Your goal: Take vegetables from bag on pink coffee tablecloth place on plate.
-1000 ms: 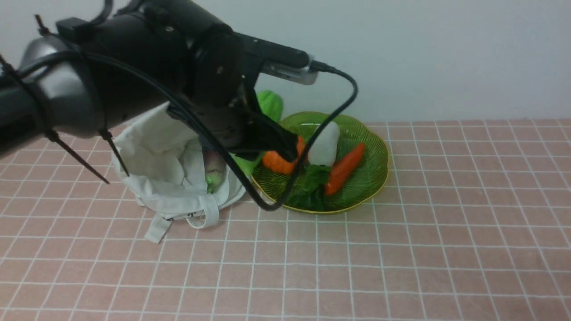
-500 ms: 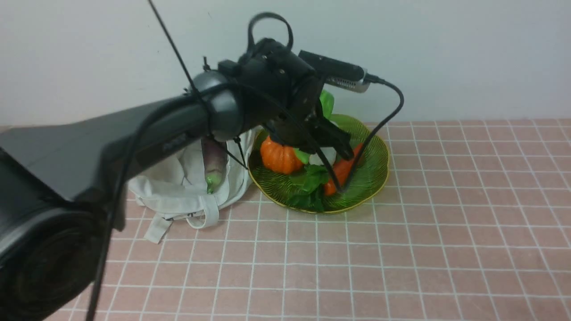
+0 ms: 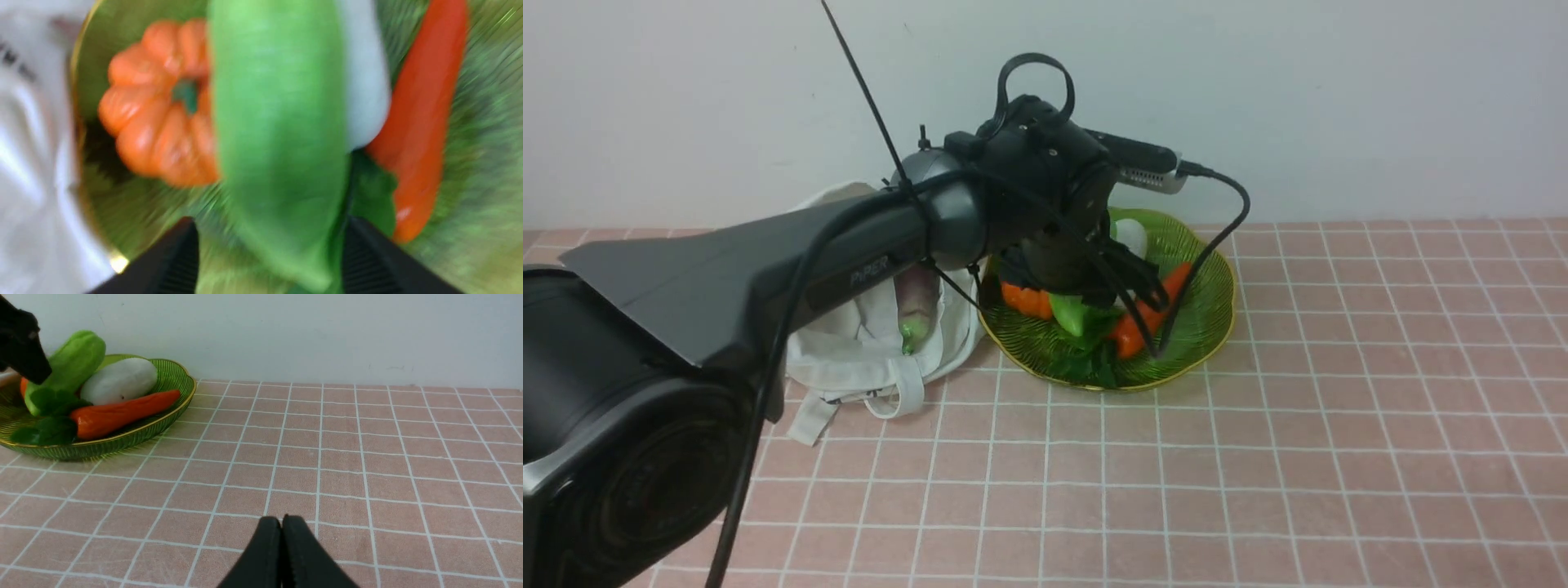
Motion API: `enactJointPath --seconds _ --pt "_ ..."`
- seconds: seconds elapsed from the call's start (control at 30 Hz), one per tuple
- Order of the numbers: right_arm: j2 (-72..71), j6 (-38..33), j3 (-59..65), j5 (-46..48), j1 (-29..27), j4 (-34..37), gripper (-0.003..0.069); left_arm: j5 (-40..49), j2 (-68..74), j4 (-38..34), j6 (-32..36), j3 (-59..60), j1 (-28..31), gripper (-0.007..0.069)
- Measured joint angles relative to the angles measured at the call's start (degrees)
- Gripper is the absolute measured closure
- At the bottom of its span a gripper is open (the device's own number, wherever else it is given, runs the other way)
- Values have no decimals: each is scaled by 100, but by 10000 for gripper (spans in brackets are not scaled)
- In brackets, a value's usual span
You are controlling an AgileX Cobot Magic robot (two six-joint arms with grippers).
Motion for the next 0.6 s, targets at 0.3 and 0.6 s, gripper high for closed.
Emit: enactJointPath --seconds 0.3,0.6 --pt "0 0 0 0 0 0 675 1684 -1441 139 430 -631 -95 228" --pt "0 0 0 0 0 0 675 2230 -3694 -302 1930 -324 -126 617"
